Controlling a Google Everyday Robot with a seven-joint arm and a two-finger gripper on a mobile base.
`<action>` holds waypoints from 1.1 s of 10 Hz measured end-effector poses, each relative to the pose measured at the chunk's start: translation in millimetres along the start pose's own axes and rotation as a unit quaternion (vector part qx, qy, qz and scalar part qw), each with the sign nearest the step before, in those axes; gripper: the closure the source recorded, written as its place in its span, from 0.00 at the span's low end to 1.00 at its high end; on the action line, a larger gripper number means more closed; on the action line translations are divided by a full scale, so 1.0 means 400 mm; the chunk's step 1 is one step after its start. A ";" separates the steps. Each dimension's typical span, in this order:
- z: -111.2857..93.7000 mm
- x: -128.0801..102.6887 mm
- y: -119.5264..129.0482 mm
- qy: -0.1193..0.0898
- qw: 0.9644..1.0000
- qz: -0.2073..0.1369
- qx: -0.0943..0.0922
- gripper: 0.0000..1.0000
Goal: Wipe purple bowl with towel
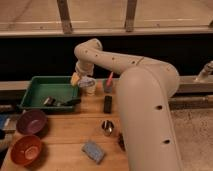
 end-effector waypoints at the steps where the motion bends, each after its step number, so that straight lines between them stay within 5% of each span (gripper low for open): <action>1: 0.017 0.001 -0.004 0.004 1.000 -0.002 -0.003 0.25; 8: 0.111 0.017 -0.055 0.017 1.000 0.019 -0.012 0.25; 11: 0.123 0.032 -0.066 0.024 0.999 0.030 -0.008 0.46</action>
